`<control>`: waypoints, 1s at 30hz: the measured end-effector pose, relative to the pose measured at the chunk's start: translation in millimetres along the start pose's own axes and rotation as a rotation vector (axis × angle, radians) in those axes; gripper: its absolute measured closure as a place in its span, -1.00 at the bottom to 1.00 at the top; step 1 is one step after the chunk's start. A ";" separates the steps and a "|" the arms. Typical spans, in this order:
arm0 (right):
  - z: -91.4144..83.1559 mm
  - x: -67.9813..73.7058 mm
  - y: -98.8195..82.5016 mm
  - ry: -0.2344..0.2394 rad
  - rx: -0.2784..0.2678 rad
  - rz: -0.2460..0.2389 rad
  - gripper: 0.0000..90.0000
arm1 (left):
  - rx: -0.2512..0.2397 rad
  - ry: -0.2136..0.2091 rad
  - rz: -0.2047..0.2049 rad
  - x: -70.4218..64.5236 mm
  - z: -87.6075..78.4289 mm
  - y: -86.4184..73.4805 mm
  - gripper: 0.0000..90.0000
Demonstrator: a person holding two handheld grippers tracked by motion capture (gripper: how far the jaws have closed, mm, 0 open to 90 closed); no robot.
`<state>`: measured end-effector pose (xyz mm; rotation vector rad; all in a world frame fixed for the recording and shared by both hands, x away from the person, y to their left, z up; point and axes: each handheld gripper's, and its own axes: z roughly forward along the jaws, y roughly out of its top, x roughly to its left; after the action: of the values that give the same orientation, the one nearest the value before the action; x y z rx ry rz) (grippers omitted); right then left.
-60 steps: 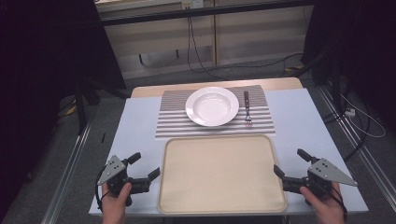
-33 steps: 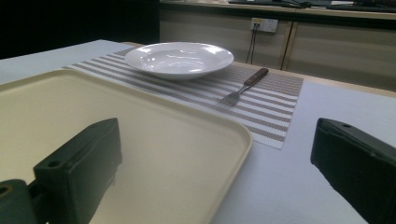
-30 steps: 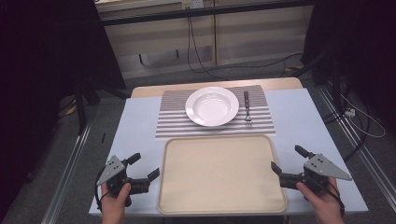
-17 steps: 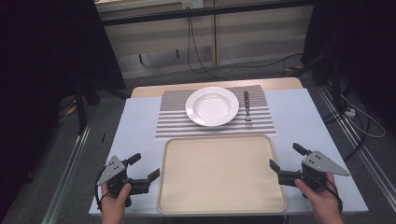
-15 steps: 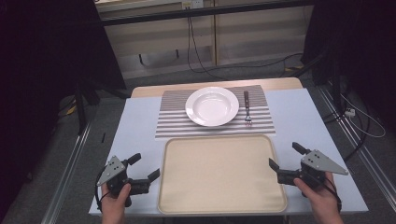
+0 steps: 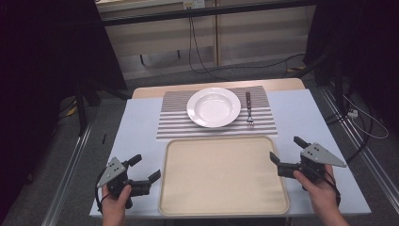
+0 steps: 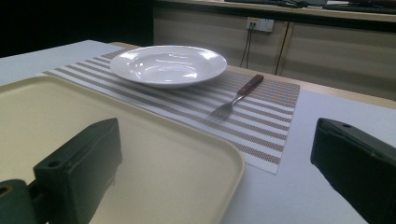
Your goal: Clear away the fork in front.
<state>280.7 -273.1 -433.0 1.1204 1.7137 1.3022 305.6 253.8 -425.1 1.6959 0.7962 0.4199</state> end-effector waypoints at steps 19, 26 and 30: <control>26.2 -10.2 11.4 -0.025 -0.003 0.004 -0.96 | -0.007 -0.003 -0.003 2.7 1.1 0.1 -0.94; 35.9 -12.6 12.9 -0.028 0.011 0.004 -0.96 | -0.007 -0.004 -0.003 3.3 1.1 -0.2 -0.94; 38.2 -13.9 14.0 -0.029 0.017 0.001 -0.96 | -0.010 -0.004 -0.004 3.7 1.5 -0.2 -0.94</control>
<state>323.3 -270.4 -428.6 1.1437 1.7063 1.2687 309.2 255.4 -426.1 1.6854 0.7934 0.4172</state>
